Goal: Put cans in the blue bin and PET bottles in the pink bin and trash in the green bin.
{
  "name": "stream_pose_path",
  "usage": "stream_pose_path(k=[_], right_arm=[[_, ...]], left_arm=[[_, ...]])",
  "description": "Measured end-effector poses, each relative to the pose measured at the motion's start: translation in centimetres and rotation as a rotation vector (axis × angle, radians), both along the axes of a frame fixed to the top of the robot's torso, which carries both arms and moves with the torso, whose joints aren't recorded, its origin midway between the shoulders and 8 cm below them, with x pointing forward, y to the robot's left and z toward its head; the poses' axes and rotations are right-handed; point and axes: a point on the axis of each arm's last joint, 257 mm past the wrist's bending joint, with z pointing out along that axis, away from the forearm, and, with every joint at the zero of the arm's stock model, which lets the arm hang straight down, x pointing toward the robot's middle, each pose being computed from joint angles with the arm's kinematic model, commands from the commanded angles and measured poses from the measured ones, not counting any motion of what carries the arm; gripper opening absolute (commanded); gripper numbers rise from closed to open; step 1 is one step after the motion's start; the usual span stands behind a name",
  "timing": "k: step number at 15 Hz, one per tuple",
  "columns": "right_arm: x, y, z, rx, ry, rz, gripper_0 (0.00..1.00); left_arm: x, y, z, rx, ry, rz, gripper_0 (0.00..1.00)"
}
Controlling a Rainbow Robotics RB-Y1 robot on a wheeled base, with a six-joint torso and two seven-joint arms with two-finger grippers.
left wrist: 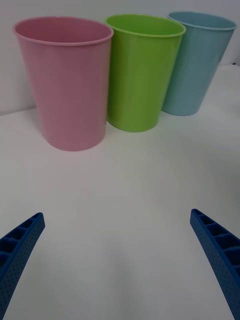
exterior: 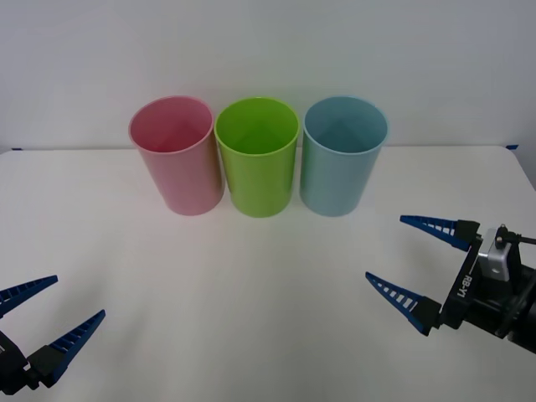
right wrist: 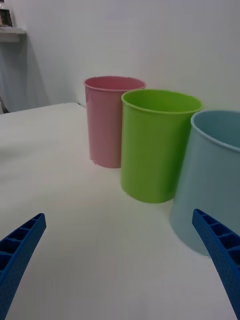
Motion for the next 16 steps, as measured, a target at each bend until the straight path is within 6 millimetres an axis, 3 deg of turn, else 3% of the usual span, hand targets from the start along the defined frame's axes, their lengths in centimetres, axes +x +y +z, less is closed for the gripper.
stream_pose_path(k=[3,9,16], right_arm=[[-1.2,-2.1,-1.6,-0.093,0.030,0.013,1.00],[-3.7,-5.1,-1.9,-0.190,0.067,0.069,1.00],[-3.8,-5.7,-2.3,-0.224,0.074,0.070,1.00]], left_arm=[[0.0,0.0,0.0,0.000,0.000,0.000,1.00],[0.0,0.0,0.0,0.000,0.000,0.000,1.00],[0.0,0.0,0.0,0.000,0.000,0.000,1.00]])
